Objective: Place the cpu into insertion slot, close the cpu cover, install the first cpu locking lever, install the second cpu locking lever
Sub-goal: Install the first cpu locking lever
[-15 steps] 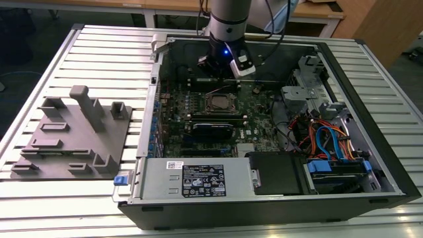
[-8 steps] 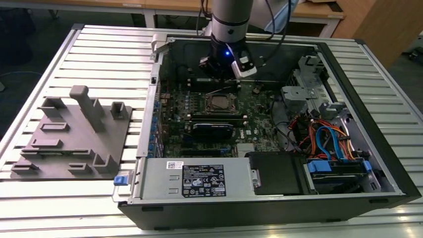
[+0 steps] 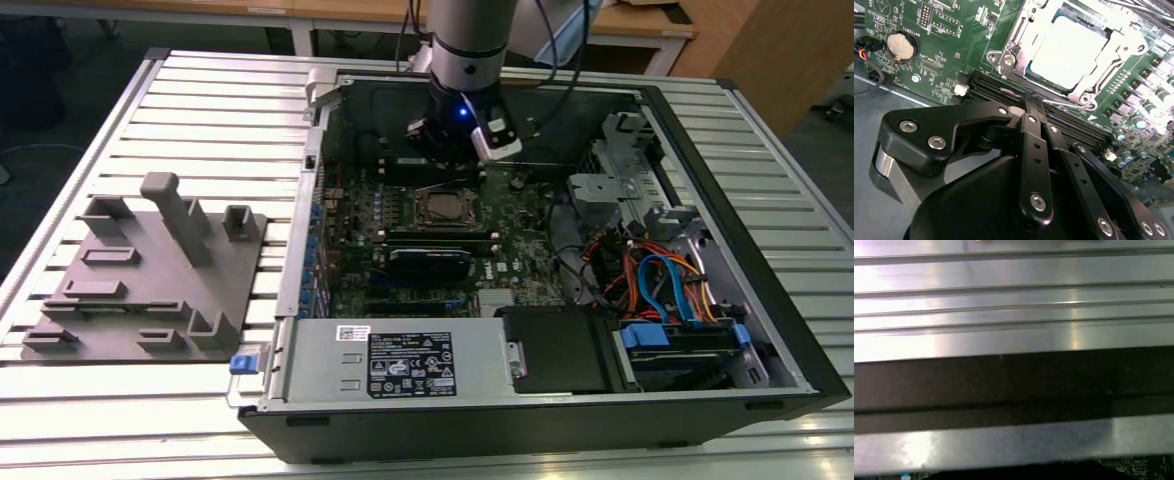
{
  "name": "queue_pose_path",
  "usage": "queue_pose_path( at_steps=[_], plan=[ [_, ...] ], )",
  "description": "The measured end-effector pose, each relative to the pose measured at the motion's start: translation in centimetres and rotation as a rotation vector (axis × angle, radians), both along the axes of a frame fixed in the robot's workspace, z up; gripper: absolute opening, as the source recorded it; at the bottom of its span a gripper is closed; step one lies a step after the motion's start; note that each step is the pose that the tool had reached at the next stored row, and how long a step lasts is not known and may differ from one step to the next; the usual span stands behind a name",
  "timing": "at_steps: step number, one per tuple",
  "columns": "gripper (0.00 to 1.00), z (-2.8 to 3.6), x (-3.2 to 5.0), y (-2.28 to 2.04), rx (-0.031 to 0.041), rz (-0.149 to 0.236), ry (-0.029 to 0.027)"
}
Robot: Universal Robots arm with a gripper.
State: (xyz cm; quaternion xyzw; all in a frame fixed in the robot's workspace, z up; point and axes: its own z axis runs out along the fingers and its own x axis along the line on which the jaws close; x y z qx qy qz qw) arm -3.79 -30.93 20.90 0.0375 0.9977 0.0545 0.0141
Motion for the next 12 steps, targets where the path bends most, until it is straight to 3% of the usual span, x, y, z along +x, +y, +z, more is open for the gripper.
queue_pose_path(
  at_steps=[12],
  plan=[
    [0.10,-0.74,0.68,0.00,-0.0069,0.000,0.0000]
  ],
)
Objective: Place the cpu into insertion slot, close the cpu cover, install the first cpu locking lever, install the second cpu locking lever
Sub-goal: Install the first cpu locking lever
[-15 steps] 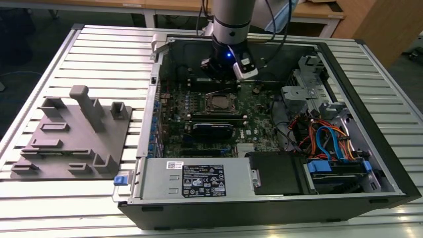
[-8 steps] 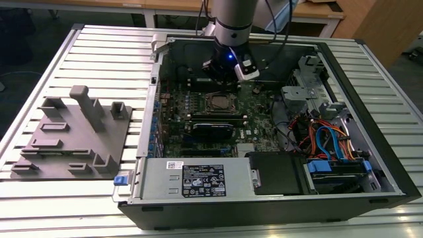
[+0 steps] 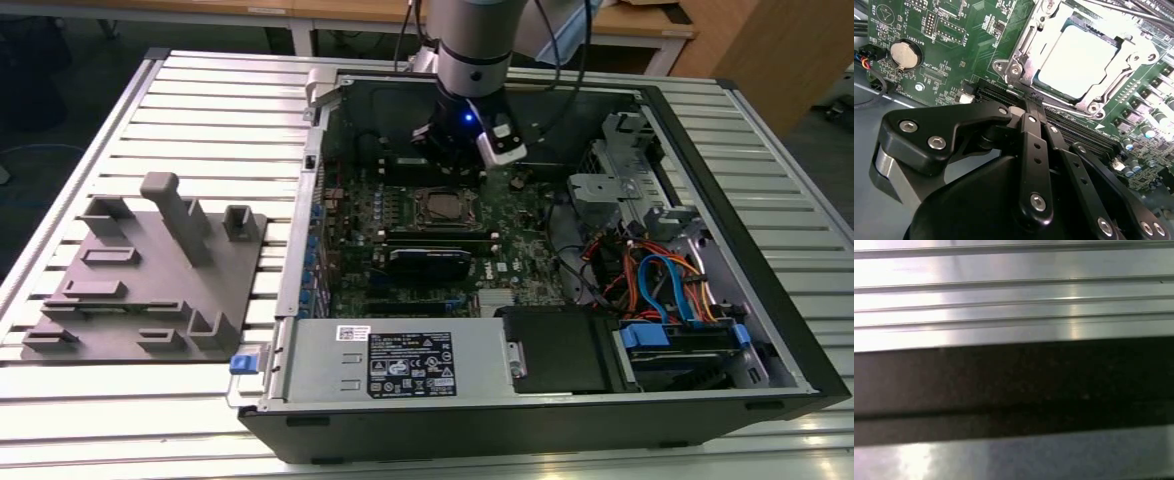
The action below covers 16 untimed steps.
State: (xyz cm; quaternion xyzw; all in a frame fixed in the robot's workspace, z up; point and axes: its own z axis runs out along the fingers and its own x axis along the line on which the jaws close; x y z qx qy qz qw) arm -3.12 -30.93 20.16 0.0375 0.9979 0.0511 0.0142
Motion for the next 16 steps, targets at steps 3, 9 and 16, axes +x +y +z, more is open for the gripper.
queue_pose_path(
  at_steps=[3,9,16],
  plan=[
    [0.10,-0.13,0.07,0.00,-0.0008,0.000,0.0000],
    [0.10,-0.29,0.12,-0.01,-0.0017,0.000,0.0003],
    [0.10,0.08,0.12,0.00,-0.0011,0.000,-0.0001]
  ],
)
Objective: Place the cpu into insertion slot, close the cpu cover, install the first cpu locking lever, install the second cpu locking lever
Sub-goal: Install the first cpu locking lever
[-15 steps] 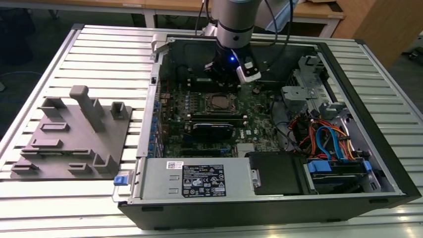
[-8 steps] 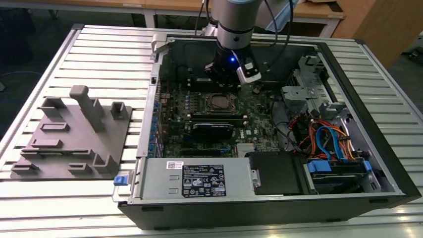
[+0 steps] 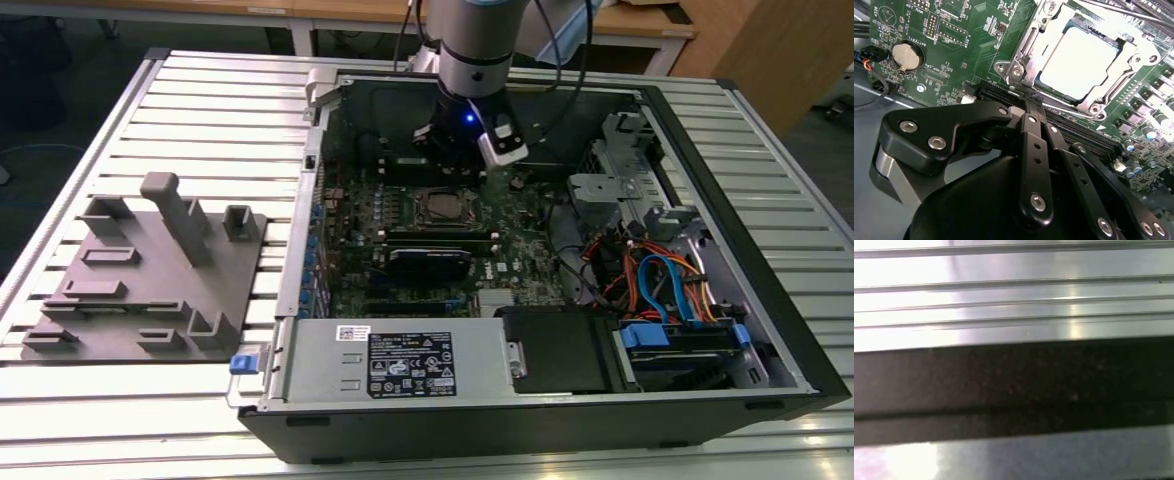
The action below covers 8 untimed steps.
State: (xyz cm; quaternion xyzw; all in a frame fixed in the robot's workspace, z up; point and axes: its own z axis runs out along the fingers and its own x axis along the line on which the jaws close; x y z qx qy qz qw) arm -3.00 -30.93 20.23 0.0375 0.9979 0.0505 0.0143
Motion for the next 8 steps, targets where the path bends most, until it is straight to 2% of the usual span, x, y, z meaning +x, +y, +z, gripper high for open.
queue_pose_path(
  at_steps=[2,4,8],
  plan=[
    [0.10,0.02,0.00,0.00,0.0001,0.000,-0.0001],
    [0.10,0.01,0.02,0.00,-0.0055,0.000,0.0001],
    [0.10,-0.17,0.04,0.00,-0.0351,0.000,0.0001]
  ],
)
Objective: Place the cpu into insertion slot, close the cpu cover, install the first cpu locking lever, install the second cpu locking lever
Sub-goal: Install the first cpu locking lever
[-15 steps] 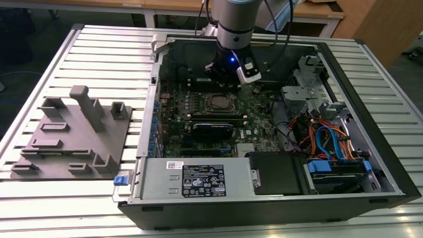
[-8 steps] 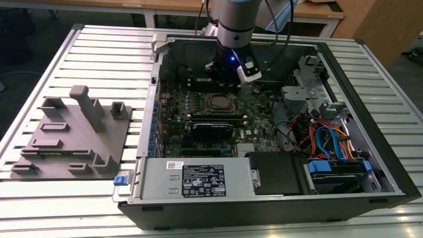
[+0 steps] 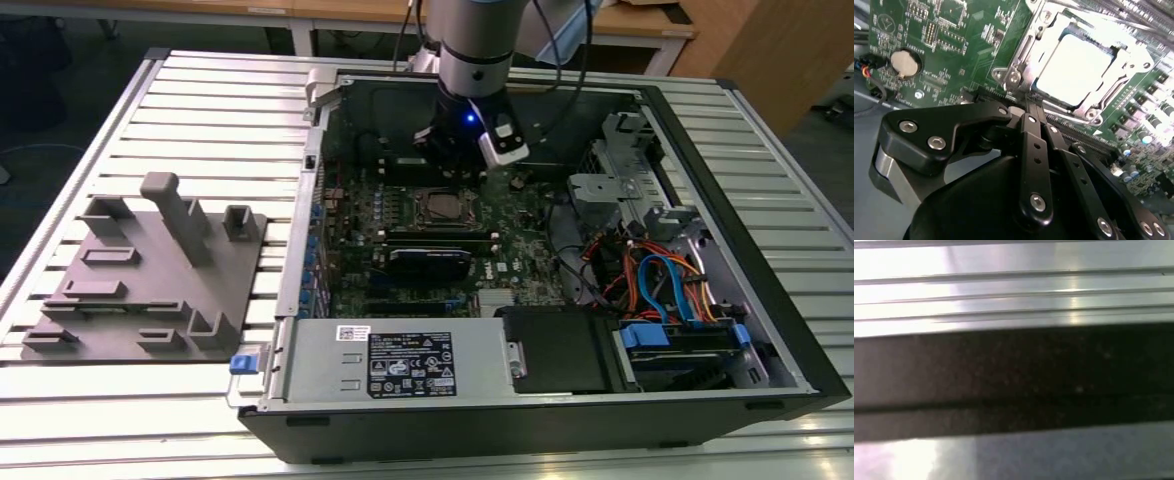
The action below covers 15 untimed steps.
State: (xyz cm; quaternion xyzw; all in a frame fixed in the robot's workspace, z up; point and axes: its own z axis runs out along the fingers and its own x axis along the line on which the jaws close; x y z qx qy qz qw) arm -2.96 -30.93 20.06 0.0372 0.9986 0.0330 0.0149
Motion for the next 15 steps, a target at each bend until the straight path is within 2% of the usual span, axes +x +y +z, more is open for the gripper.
queue_pose_path(
  at_steps=[2,7,12,15],
  plan=[
    [0.10,-0.07,0.02,0.00,-0.0066,0.000,0.0000],
    [0.10,-0.23,0.02,-0.01,-0.0134,0.000,0.0004],
    [0.10,-0.26,0.02,0.00,-0.0132,0.000,-0.0002],
    [0.10,-0.07,-0.03,0.01,-0.0100,0.000,-0.0002]
  ],
)
